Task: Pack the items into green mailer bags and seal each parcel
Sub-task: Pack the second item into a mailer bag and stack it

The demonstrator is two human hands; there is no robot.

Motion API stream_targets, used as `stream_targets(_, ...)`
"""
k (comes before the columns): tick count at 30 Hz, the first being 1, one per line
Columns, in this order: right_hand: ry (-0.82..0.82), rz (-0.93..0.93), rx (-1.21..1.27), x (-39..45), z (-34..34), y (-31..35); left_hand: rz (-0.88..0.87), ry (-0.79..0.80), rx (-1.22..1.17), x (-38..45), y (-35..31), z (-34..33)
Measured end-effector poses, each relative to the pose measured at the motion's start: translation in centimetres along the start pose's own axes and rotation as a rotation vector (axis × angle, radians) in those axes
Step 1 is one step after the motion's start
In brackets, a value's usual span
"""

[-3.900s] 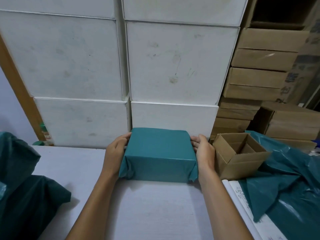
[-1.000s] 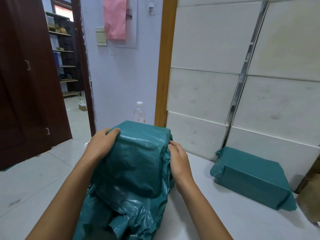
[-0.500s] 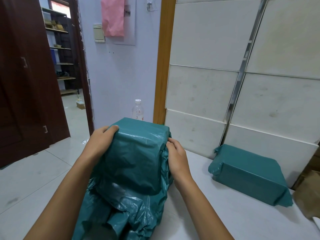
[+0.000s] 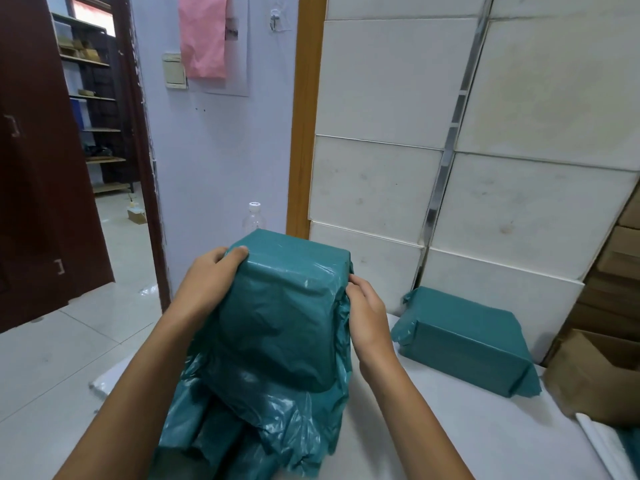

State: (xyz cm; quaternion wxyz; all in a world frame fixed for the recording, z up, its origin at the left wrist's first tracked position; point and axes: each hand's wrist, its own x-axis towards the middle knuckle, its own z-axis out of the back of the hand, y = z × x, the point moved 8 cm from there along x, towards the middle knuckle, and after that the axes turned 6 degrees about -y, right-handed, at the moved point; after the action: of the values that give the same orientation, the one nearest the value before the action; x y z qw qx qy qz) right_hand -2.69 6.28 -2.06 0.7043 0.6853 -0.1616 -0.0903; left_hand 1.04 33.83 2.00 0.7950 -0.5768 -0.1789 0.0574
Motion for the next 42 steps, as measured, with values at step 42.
stream_targets(42, -0.16, 0.444, -0.849, -6.0, 26.7, -4.1, -0.763, 0.588, 0.401, -19.1, -1.2, -27.1)
